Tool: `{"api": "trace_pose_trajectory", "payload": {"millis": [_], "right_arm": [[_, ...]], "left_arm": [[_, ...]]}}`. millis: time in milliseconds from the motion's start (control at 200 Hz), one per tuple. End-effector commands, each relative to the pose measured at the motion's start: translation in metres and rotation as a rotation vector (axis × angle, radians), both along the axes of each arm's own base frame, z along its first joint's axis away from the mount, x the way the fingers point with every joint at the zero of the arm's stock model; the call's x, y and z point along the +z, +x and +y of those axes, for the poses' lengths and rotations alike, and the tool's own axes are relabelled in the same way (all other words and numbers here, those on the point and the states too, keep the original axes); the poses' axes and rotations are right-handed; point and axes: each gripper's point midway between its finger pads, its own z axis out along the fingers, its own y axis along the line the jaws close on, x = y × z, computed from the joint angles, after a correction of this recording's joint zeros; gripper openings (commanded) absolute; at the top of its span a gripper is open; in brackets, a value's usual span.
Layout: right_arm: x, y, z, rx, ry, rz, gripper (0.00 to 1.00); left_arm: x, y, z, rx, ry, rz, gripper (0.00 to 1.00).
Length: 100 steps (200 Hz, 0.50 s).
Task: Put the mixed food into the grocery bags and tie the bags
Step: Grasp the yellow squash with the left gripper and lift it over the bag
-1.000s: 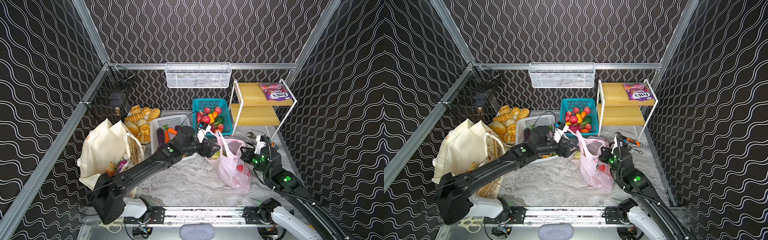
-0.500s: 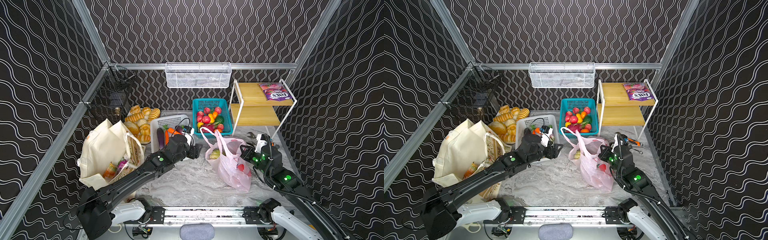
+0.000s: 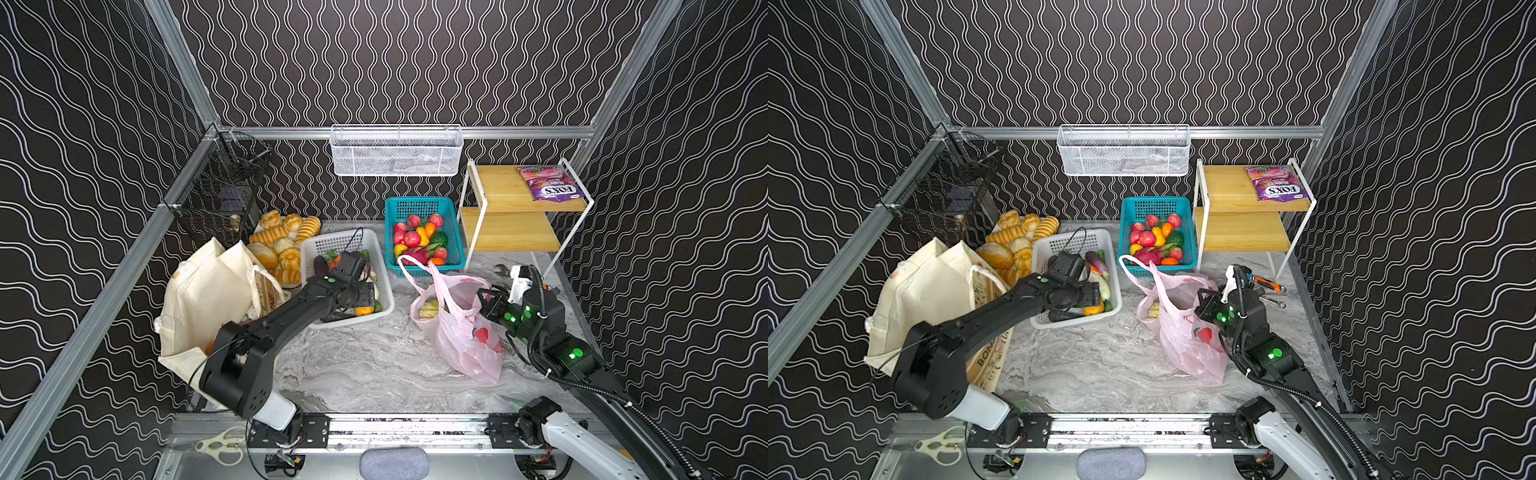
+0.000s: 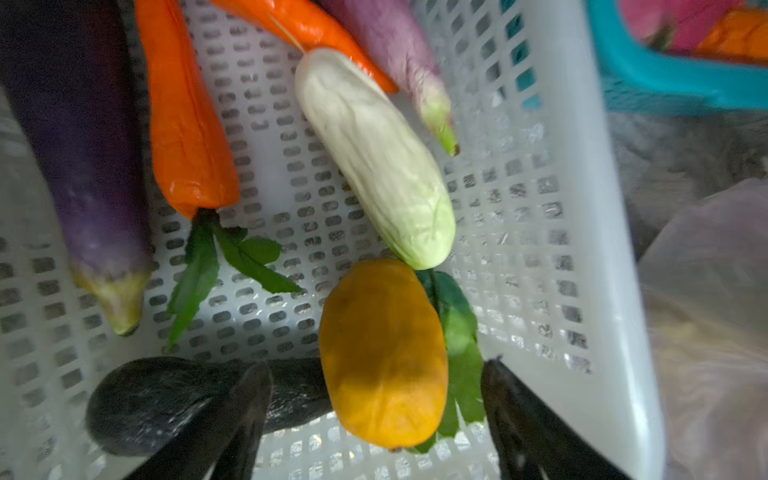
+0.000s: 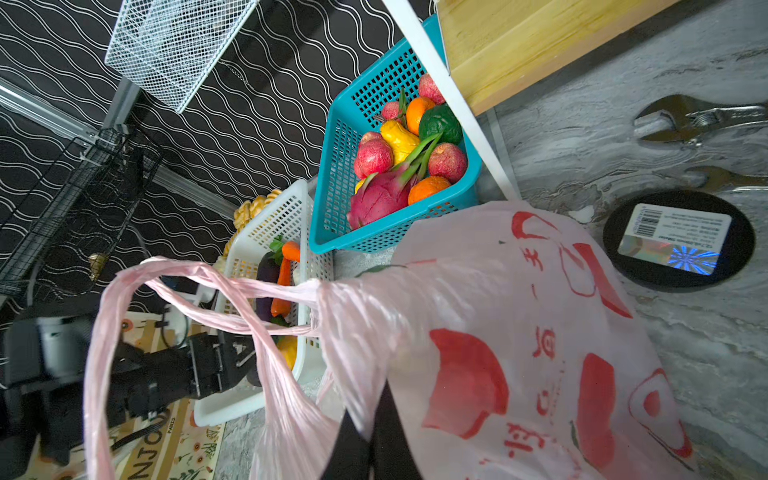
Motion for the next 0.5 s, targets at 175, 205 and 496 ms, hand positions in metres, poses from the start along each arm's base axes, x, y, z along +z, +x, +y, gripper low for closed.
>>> {"api": "trace_pose_trajectory", "payload": {"millis": [175, 205, 496], "right_arm": [[0.007, 0.0, 0.001, 0.003, 0.013, -0.018, 0.0], [0.007, 0.0, 0.001, 0.003, 0.013, -0.018, 0.0], [0.006, 0.0, 0.004, 0.014, 0.023, -0.011, 0.0]], "left_arm": [[-0.038, -0.014, -0.014, -0.144, -0.024, 0.207, 0.79], [-0.04, -0.013, -0.016, -0.157, -0.028, 0.213, 0.77], [-0.039, -0.009, -0.02, -0.215, -0.022, 0.222, 0.63]]}}
